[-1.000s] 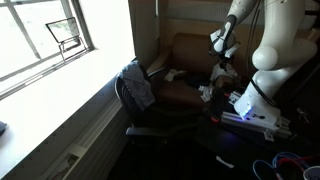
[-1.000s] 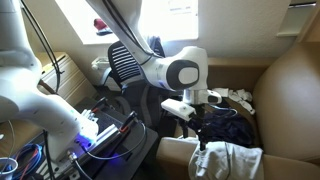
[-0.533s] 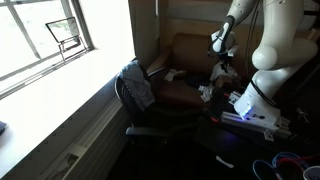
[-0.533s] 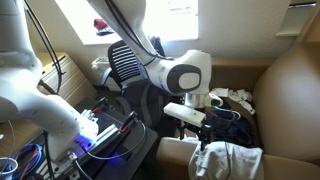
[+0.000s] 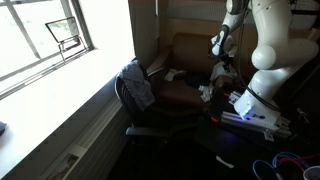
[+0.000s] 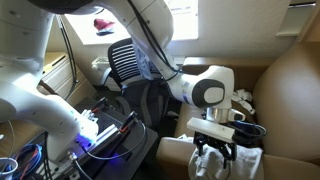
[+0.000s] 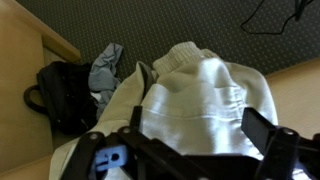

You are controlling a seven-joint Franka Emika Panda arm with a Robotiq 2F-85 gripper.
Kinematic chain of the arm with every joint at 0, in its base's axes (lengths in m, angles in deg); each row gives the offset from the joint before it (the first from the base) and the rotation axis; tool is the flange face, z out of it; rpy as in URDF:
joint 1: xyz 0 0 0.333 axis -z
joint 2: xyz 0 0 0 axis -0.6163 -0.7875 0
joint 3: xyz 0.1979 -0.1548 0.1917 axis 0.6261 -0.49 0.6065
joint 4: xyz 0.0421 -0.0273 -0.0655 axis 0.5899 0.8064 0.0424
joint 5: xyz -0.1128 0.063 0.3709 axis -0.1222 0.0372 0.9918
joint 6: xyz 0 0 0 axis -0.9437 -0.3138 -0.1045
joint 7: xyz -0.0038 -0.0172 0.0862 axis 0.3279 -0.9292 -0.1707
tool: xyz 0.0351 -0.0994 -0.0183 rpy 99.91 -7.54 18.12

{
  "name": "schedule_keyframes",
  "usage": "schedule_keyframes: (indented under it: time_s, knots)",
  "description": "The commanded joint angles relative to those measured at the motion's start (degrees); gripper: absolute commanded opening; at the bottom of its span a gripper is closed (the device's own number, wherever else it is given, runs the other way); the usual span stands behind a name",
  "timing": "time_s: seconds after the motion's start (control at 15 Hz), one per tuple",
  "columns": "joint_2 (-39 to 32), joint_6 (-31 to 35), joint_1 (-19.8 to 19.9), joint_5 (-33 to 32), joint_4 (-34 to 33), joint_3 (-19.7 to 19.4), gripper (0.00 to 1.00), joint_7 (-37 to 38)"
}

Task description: Get the white shirt on the brown chair and put it on the black chair

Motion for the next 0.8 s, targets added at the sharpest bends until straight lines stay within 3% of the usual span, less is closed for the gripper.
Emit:
schedule_keyframes:
  time_s: [0.0,0.13,0.33,0.4,0.47,0.73]
  knots:
    - [-1.42,-0.02,-0.42,0.66,-1.28,-0.46,1.00,0.12]
    - [2.35,5.17,2.48,3.18,3.40,2.59,1.00,-3.02]
    - [1.46,4.90,7.18,11.28,2.05,7.55,1.00,-7.87]
    - [0.44,5.62,7.73,12.35,1.18,7.86,0.75,-8.13]
    - [-0.34,5.49,8.25,13.26,0.27,8.20,0.72,-8.46]
    - [-0.47,5.90,8.66,14.14,-0.33,8.08,0.45,-8.31]
